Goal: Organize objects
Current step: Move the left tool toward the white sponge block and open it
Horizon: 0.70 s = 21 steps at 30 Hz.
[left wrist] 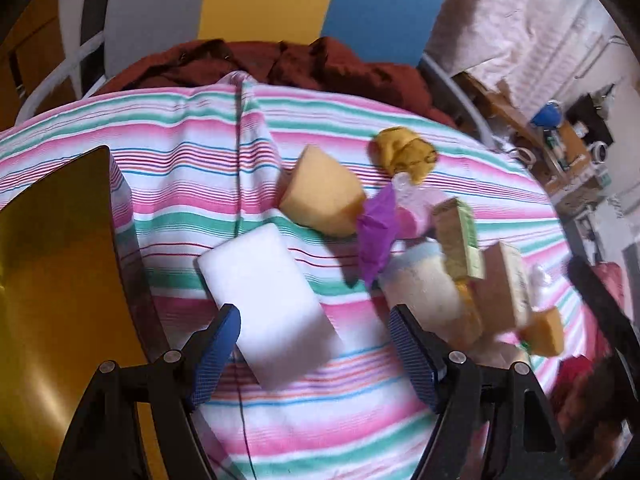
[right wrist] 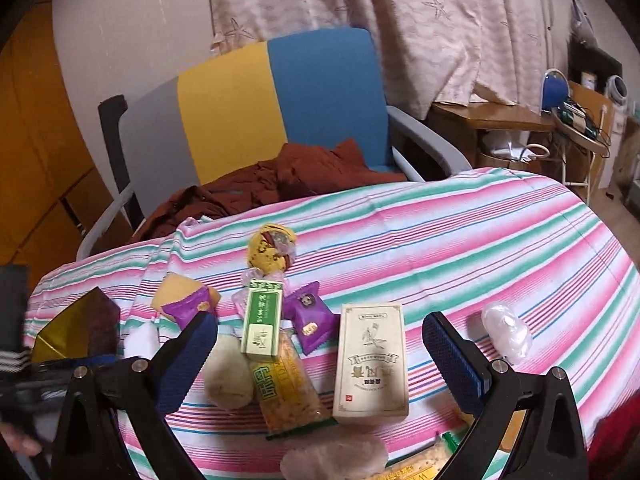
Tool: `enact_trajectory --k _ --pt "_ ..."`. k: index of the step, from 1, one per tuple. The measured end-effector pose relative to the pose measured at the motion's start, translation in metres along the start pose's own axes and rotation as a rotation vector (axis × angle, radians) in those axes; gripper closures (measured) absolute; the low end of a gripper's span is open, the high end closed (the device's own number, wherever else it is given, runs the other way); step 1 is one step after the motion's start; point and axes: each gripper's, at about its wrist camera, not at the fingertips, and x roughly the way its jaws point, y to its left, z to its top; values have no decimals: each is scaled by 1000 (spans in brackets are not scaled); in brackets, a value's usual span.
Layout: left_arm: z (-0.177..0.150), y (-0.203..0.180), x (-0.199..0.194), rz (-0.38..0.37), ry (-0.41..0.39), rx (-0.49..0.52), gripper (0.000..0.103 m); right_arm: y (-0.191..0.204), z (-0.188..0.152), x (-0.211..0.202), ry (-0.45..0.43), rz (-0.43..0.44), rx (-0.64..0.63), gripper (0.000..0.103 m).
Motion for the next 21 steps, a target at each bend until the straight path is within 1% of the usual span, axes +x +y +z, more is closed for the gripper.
enact_trajectory --k 1,3,5,9,12,13,15,16,18,20,21 --pt "1 2 4 24 6 -13 25 -1 0 -1 -3 6 1 0" --pt "2 3 12 27 22 -30 25 -3 1 -3 -9 5 11 0" --pt "3 4 17 51 25 -35 25 -8 2 -4 -15 -3 32 0" --pt "6 -2 21 92 7 -3 25 -22 4 -3 -4 7 109 0" --pt "6 -8 25 155 -15 47 26 -28 5 -1 0 -14 136 0" --pt "6 -10 24 156 -28 66 28 -30 5 -1 1 -32 143 0" --pt "4 -16 24 176 -58 116 43 -35 5 1 6 -55 162 0" --pt "2 -18 23 169 -66 129 47 -39 5 2 10 -62 174 0" --pt "-5 -24 20 118 -82 181 58 -43 4 6 27 -84 186 0" --pt "-17 -35 19 58 -82 259 60 -45 3 12 53 -101 180 0" --pt "-24 -39 19 0 -76 290 60 -43 3 16 71 -105 166 0"
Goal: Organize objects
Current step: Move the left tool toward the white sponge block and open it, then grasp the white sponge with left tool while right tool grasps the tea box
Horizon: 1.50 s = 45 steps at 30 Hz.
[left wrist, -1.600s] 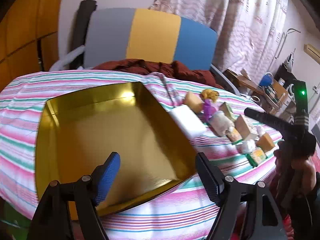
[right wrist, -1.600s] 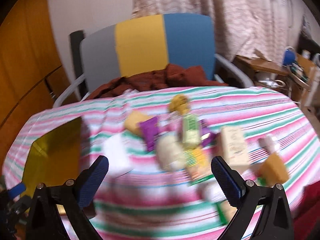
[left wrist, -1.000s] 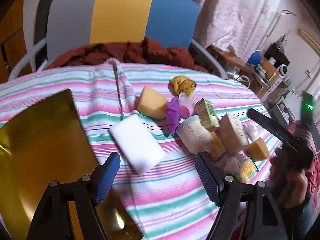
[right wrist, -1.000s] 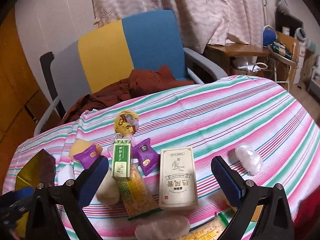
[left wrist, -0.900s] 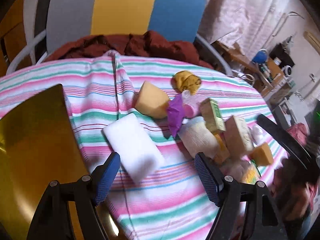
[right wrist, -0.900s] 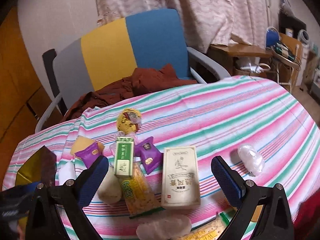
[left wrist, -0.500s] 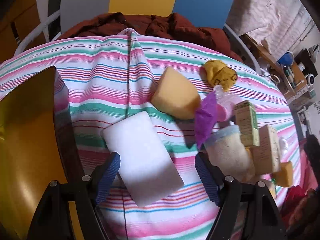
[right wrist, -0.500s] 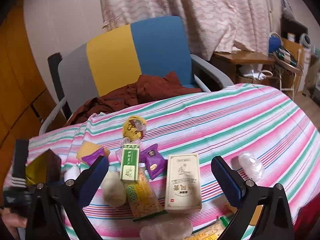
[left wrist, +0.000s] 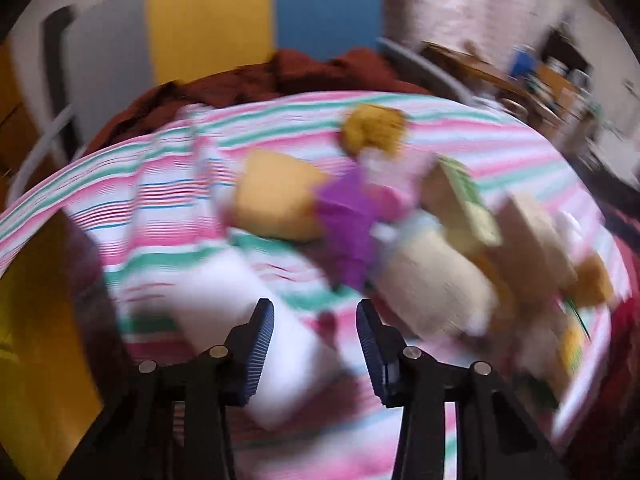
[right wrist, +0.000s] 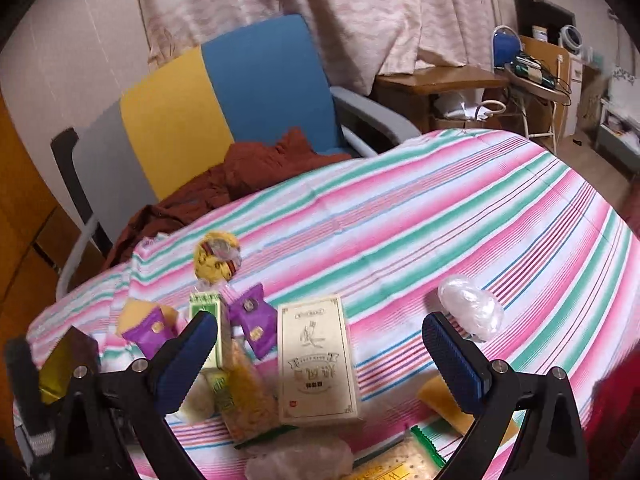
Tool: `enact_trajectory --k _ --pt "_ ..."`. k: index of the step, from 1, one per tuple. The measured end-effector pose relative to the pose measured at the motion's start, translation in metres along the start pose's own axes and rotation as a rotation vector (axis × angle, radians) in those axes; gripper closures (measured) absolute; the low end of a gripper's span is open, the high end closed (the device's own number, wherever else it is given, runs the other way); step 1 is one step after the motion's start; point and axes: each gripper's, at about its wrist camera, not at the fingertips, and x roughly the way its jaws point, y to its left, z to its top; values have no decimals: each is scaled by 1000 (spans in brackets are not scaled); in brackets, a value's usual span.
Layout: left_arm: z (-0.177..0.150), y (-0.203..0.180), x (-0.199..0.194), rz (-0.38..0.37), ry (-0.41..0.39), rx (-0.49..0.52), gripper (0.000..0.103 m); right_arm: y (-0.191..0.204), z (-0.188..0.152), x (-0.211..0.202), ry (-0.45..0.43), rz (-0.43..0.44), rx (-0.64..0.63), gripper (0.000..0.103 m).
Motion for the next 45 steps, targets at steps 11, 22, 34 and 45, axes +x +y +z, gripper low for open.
enact_trajectory --k 11,22,34,45 --pt "-11 47 -40 -31 -22 -205 45 24 -20 32 136 -92 -189 0" --pt "15 41 -4 91 106 -323 29 29 -21 40 176 -100 -222 0" --pt "12 22 4 181 31 -137 75 16 -23 66 300 -158 -210 52" --pt "-11 47 -32 50 21 -283 62 22 -14 35 141 -85 -189 52"
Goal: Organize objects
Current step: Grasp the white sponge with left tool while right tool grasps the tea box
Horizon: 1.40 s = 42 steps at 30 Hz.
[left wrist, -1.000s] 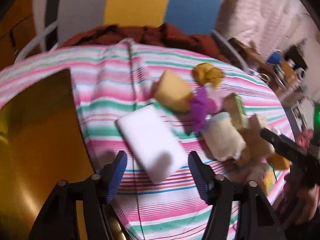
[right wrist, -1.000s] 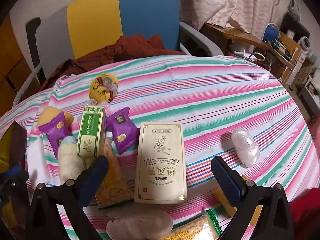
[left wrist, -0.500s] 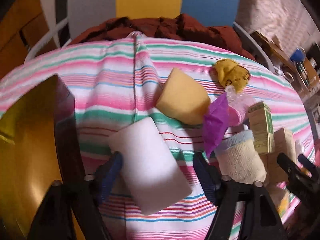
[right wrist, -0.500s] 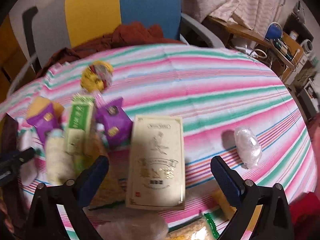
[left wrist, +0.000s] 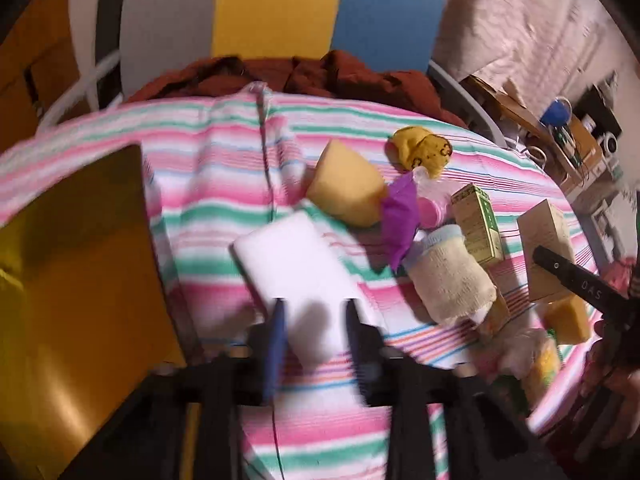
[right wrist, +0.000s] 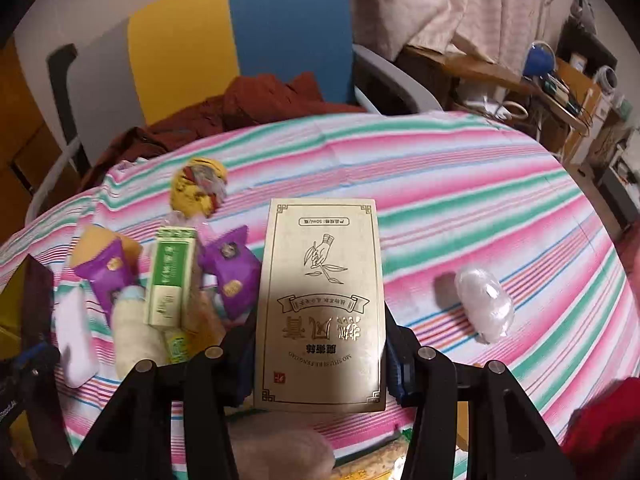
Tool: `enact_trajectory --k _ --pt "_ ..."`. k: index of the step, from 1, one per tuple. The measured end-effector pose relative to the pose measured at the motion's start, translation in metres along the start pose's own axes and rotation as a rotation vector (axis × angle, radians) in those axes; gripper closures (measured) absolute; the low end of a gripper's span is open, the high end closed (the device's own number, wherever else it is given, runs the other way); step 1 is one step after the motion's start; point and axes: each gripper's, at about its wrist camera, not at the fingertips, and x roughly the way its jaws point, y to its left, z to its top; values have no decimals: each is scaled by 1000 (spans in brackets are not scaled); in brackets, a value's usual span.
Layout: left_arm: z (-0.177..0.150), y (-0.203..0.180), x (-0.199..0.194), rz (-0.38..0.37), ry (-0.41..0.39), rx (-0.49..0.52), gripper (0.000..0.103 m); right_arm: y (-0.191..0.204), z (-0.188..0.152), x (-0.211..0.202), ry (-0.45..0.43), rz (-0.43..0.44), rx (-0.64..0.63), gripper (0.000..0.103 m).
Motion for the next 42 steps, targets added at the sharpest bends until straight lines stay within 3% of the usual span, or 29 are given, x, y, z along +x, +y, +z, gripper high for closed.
enact_trajectory --k 2,6,9,12,15,16,17,18,23,26,27,29,31,36,40,41,42 --pt "2 -2 1 -6 24 -25 56 4 0 -4 -11 6 -15 52" --pt "15 -5 17 23 100 -102 29 8 1 -11 -30 33 -21 52" --pt "25 -6 26 60 127 -185 21 7 2 -12 -35 60 -22 52" --pt "31 -11 40 82 147 -202 23 8 2 -15 -40 94 -18 52" --pt "33 -21 50 164 137 -163 24 8 1 -18 -46 116 -17 52" --pt "32 -24 49 175 127 -140 30 8 1 -19 -48 125 -14 52" --pt "31 -27 47 194 113 -95 62 7 2 -19 -49 133 -9 52" --pt "29 -30 46 210 106 -58 68 6 2 -20 -52 141 -6 52" --pt "21 -22 37 153 68 -4 79 6 1 -30 -89 153 1 52" --pt "16 -15 33 118 84 -19 76 7 0 -32 -95 144 3 52" --pt "17 -13 30 103 78 -41 62 6 0 -31 -95 137 2 52" --pt "18 -14 27 44 88 -94 46 7 0 -31 -93 129 2 52" --pt "22 -18 30 64 104 -132 36 6 0 -30 -87 122 2 52" --pt "28 -24 46 174 160 -178 32 6 0 -28 -78 125 1 52" --pt "38 -31 60 261 138 -152 30 6 1 -28 -80 142 1 52" --pt "37 -33 62 270 132 -136 31 6 1 -28 -80 146 5 52" --pt "35 -34 60 277 120 -107 41 5 1 -28 -80 149 8 52"
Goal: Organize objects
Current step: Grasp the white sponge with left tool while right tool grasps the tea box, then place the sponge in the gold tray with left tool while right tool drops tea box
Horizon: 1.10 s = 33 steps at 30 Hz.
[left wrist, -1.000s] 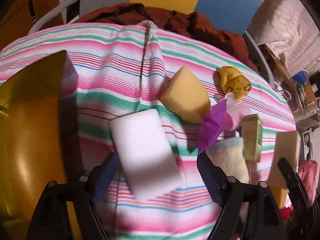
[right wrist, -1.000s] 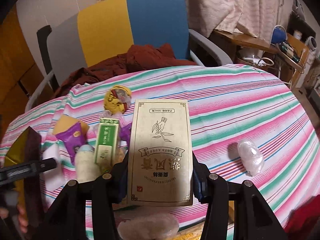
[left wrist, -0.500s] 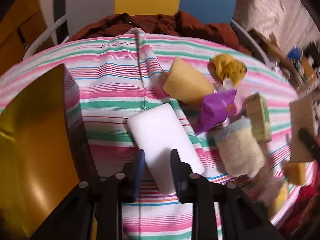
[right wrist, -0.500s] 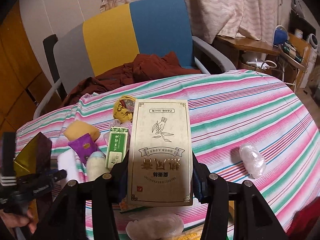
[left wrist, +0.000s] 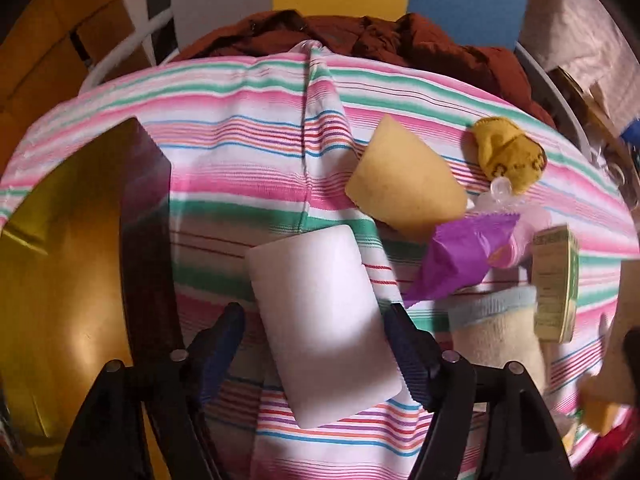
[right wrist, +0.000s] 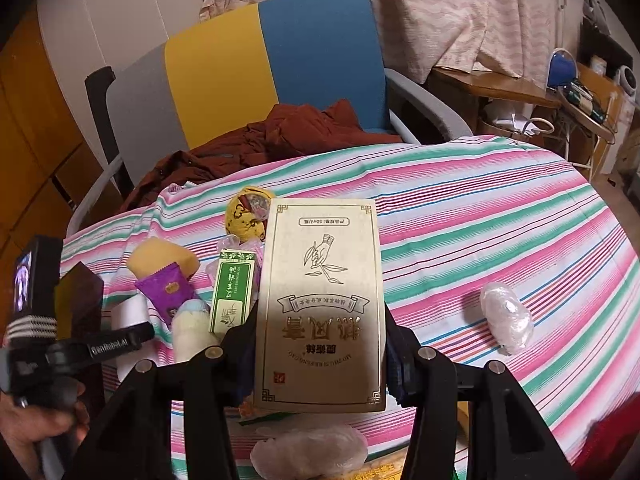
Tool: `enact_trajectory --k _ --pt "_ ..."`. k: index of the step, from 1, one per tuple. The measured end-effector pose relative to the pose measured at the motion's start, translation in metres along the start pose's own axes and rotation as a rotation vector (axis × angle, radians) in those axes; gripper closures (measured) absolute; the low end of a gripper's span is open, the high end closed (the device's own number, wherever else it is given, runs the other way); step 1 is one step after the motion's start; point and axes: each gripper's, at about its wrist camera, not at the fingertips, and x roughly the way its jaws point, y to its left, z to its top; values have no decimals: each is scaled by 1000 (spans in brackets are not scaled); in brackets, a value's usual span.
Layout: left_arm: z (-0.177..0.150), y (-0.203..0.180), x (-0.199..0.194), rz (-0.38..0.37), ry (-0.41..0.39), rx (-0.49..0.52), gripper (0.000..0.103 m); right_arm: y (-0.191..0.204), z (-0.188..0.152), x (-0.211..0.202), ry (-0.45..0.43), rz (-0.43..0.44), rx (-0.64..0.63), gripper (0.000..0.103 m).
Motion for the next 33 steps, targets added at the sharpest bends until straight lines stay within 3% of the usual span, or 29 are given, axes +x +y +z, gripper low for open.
enact_trajectory --k 3,7,11,15,22,33 --pt "-5 3 -7 -28 -33 54 49 -1 1 -2 -9 14 11 52" --pt "-11 12 -29 -119 -99 77 50 -3 2 -13 -67 39 27 52" --pt "-28 23 -72 -246 -221 142 49 5 3 -25 -126 123 7 52" --pt "-46 53 -102 -288 -305 171 48 28 -2 -34 -135 232 -70 52" --pt "-74 143 -117 -232 -355 77 46 98 -22 -49 -69 316 -221 52" --pt "-110 259 -103 -99 -329 -128 41 254 -70 -50 65 476 -416 52"
